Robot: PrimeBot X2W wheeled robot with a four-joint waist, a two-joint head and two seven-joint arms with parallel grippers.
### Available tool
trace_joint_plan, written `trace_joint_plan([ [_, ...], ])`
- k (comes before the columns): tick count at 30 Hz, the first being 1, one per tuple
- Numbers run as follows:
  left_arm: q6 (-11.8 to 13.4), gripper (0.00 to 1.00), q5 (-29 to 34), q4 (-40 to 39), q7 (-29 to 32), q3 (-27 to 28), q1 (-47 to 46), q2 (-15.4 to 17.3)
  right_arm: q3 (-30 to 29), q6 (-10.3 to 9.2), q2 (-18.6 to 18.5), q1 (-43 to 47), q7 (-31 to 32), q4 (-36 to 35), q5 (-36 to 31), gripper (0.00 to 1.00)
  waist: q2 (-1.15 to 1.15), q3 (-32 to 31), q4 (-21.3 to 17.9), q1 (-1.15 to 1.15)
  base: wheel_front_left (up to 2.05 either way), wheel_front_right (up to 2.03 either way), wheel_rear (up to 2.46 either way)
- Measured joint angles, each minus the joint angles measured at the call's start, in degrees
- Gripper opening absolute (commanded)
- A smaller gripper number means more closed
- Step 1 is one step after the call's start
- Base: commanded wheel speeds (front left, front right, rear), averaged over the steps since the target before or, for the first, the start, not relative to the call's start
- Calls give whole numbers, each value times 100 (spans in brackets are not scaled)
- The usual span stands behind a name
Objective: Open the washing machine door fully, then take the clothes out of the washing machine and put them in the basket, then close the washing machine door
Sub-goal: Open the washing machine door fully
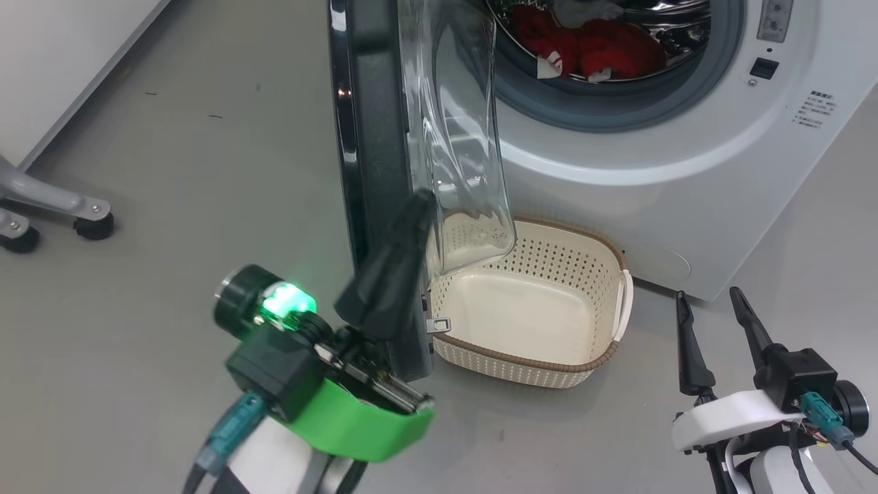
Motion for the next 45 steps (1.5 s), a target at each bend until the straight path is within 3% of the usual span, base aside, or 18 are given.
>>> trace_joint_plan([
  [9, -104, 0, -315, 535, 655, -664, 643, 42, -51, 47, 40, -1, 0, 21, -63, 100, 0, 14, -95, 0, 0, 0, 0],
  [15, -103, 0, -401, 882, 917, -649, 839, 86, -69, 53, 63, -4, 0, 21, -140, 100, 0, 57, -140, 0, 0, 0, 0],
  [45, 160, 0, -477, 1480, 954, -290, 967, 110, -154, 203, 119, -5, 0, 56, -233, 100, 0, 88, -120, 0, 0, 0, 0],
])
